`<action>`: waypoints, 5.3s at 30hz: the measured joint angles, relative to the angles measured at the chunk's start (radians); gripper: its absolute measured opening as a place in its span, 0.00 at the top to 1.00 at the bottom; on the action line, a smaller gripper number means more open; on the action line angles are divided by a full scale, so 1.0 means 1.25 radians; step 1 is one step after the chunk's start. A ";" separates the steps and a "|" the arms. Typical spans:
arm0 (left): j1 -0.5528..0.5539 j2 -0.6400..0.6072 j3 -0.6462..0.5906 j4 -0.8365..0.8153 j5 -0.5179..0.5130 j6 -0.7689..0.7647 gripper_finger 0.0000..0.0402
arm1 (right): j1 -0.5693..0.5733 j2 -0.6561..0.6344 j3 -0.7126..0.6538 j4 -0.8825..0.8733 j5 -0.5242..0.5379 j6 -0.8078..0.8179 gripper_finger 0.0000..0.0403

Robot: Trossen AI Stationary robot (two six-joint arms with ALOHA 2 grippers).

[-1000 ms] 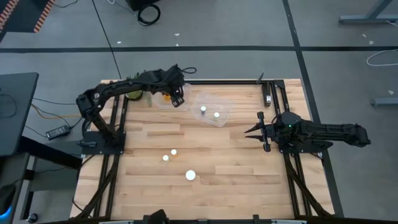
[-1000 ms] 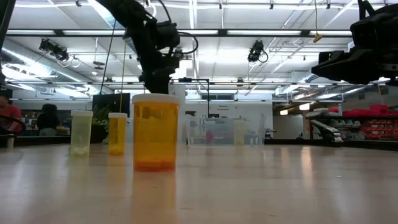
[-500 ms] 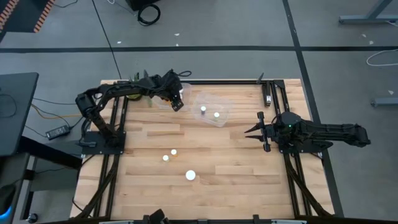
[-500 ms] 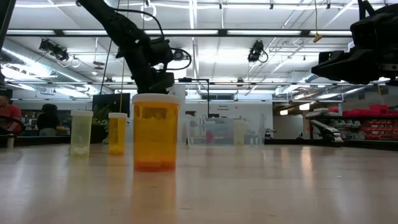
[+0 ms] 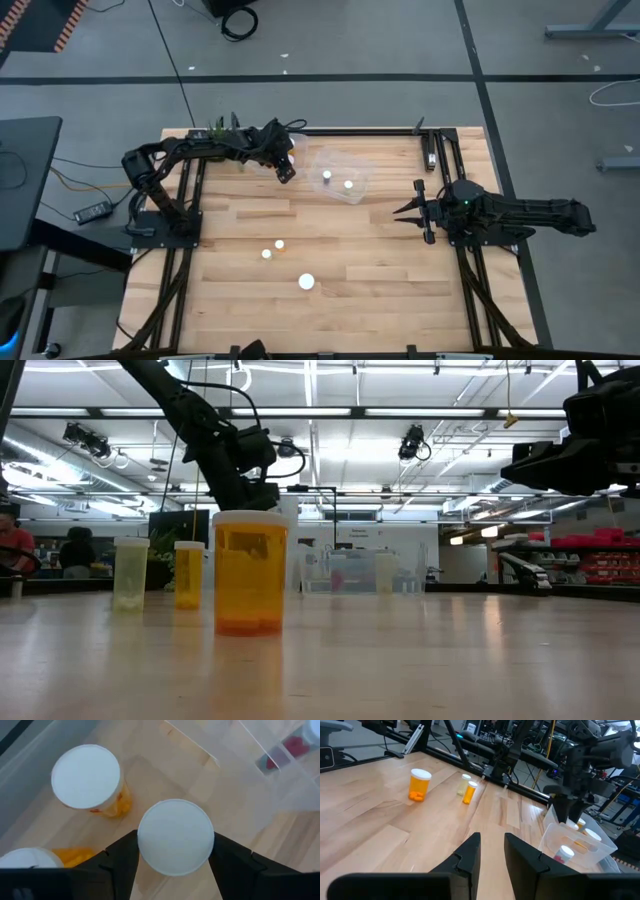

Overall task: Pick and place medicine bottles into bin by pill shape (circle, oval)
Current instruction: Put the top big orange pill bottle into the left transparent bin, then put the yellow pill bottle into the right transparent bin

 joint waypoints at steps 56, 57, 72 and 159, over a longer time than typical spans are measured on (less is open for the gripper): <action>-0.027 0.000 0.054 -0.078 -0.041 0.064 0.22 | 0.000 0.000 0.000 0.000 0.000 0.000 0.77; -0.027 0.000 0.068 -0.090 -0.042 0.064 0.22 | 0.000 0.000 0.000 0.000 0.000 0.000 0.77; -0.133 -0.004 0.208 -0.417 0.017 0.037 0.22 | 0.000 0.000 0.000 0.000 0.000 0.000 0.77; -0.802 0.092 0.206 -0.612 -0.086 -0.842 0.33 | 0.000 0.000 0.000 -0.001 0.000 0.000 0.77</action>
